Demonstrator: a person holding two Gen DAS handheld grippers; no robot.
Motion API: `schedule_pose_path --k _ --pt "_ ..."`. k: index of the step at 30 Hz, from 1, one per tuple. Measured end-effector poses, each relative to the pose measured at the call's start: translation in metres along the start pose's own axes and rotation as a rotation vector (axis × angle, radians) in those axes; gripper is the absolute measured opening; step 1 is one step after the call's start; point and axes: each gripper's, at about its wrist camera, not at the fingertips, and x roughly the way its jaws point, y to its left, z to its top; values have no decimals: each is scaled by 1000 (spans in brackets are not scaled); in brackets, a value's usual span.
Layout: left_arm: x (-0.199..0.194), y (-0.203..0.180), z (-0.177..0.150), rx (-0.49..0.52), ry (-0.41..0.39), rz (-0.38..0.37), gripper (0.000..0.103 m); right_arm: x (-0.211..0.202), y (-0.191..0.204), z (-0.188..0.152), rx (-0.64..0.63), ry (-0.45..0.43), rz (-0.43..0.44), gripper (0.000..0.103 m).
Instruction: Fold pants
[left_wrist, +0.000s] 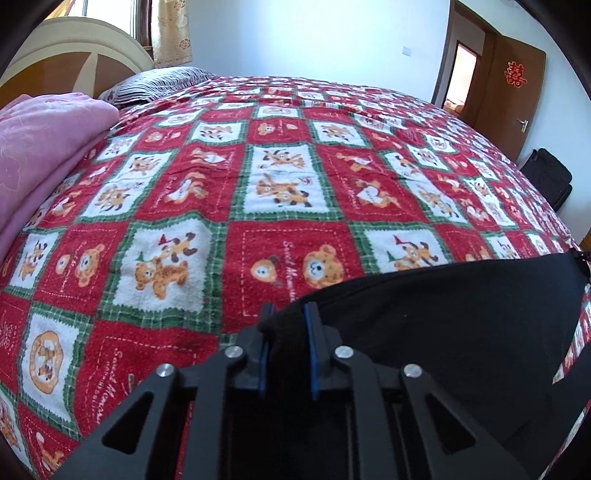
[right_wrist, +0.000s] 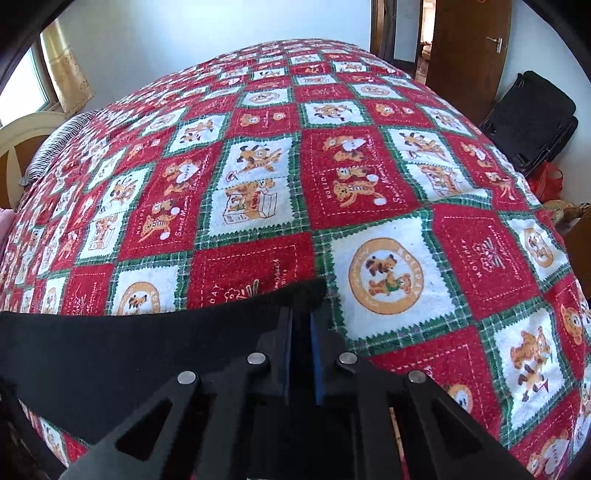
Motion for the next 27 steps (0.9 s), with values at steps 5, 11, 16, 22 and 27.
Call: schedule_pose_path --k 5,11,16,22,27 --pt "-6 2 0 -7 -18 -24 14 -20 5 1 5 -69 1 8" --pt "-13 5 3 -25 -39 -39 14 -45 13 2 -16 -135 -20 8" --pt "-20 12 5 -68 -58 -74 14 -69 14 -4 -18 -177 -12 8" --pt "-25 0 6 -17 -66 -39 14 -79 14 -13 -25 -182 -25 8" --pt "-44 -2 9 16 -115 -62 14 -94 10 -19 -15 -210 -17 6"
